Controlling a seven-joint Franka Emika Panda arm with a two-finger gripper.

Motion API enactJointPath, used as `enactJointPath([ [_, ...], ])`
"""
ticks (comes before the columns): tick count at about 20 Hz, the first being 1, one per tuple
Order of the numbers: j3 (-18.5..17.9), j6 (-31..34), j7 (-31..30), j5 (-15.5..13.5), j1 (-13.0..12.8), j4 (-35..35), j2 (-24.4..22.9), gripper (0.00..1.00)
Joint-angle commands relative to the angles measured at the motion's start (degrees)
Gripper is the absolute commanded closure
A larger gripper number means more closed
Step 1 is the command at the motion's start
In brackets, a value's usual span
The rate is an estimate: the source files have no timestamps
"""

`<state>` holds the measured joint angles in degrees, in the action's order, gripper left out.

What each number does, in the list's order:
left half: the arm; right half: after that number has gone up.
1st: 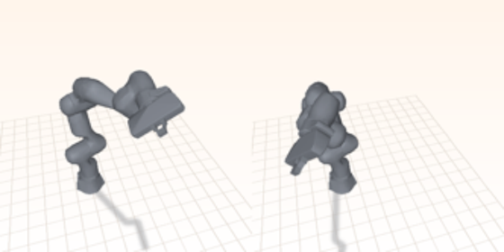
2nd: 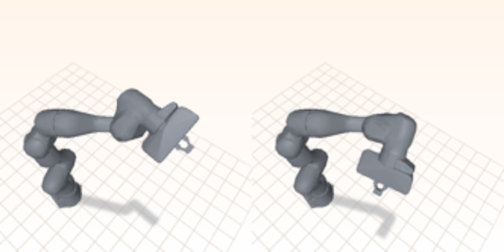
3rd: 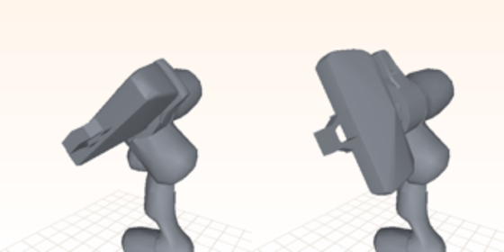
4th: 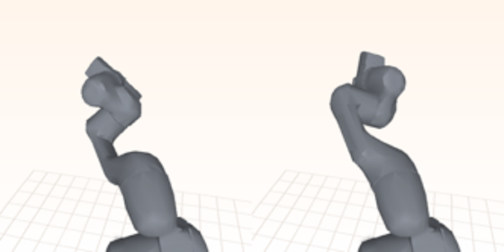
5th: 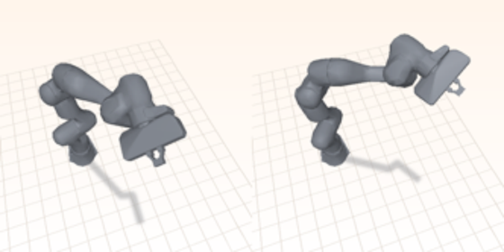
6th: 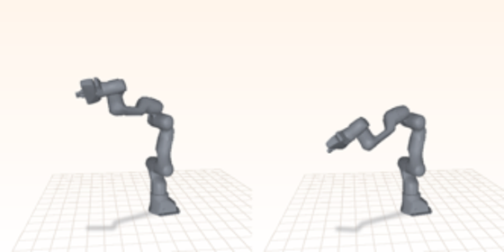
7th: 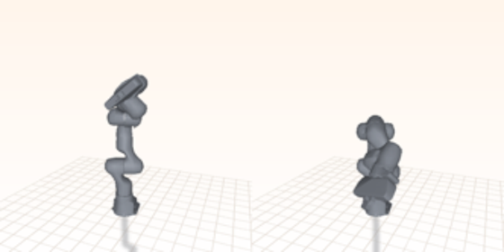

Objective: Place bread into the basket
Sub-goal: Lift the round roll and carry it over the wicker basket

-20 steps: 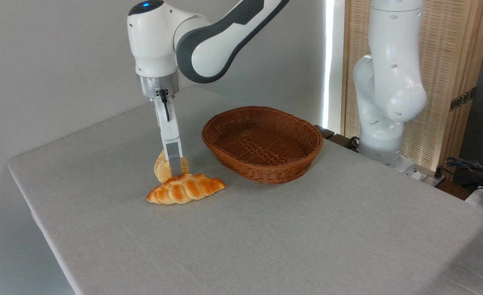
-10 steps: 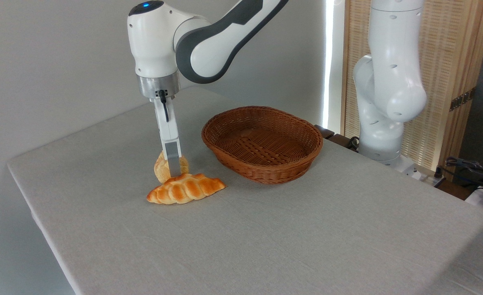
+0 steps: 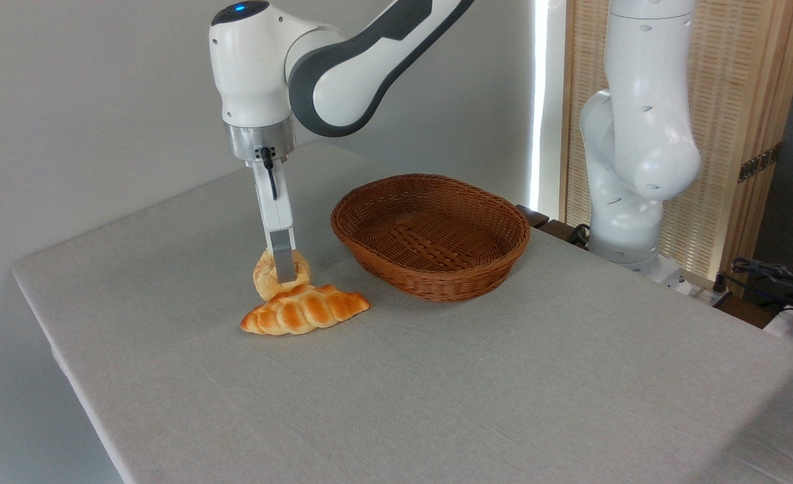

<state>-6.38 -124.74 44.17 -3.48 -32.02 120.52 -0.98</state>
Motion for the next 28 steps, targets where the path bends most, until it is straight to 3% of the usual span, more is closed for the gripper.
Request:
enactJointPath([
  [1, -0.8, -0.7, 0.0, -0.7, -0.3, 0.3, -1.1, 0.67],
  [6, -1.3, 0.1, -5.7, -1.6, 0.0, -0.4, -3.2, 0.66],
  [8, -1.4, 4.1, -8.4, -1.6, 0.3, -0.6, -4.0, 0.65],
  [12, -1.4, 6.1, -11.5, -1.6, 0.4, -1.4, -7.0, 0.65],
  [19, -0.6, 16.9, -26.1, -1.2, -0.2, -1.5, -13.9, 0.62],
  [23, -0.5, 26.5, -26.2, -1.1, -0.9, -1.4, -15.8, 0.61],
  [24, -0.4, 28.4, -26.2, -1.1, -1.1, -1.4, -15.8, 0.55],
  [25, 0.3, 29.6, -26.3, -1.1, -1.3, -1.4, -15.6, 0.41],
  [26, 1.0, 30.8, -26.3, -1.0, -1.2, -1.3, -15.4, 0.36],
  [28, 1.5, 32.8, -26.3, -1.0, -1.3, -1.1, -14.5, 0.00],
])
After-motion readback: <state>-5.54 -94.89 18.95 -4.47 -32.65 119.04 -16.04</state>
